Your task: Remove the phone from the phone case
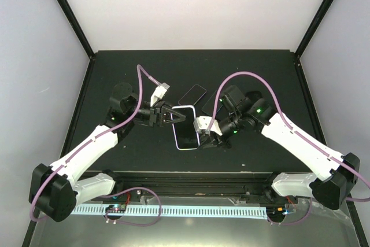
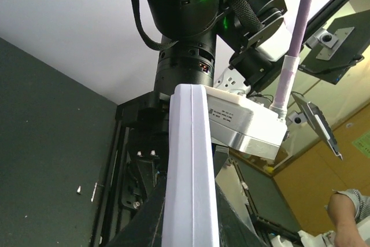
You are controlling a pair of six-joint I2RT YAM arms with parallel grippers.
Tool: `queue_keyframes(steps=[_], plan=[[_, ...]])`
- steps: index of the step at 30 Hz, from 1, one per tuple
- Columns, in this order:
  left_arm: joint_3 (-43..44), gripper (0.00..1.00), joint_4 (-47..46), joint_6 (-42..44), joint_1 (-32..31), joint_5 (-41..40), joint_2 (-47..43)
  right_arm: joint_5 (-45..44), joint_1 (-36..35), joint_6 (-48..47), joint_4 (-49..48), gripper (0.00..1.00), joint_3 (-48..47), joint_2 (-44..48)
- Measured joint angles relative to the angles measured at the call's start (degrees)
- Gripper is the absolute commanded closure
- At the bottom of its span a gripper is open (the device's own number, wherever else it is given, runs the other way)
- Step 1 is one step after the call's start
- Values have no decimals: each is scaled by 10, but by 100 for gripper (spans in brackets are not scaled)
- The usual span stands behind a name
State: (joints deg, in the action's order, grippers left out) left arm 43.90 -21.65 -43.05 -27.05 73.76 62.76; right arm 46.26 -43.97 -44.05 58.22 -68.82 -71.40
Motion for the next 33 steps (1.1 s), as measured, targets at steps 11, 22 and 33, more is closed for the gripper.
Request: queue_keyframes(steps=[11,22,33], plan=[[0,98,6,4,0,-8,13,-33,-2,9,-27,78,17,8],[-1,99,5,-5,-1,-15,19,-93,-2,-23,-47,75,29,12],[-1,99,-19,-5,0,-43,19,-42,59,30,-47,71,23,-3]])
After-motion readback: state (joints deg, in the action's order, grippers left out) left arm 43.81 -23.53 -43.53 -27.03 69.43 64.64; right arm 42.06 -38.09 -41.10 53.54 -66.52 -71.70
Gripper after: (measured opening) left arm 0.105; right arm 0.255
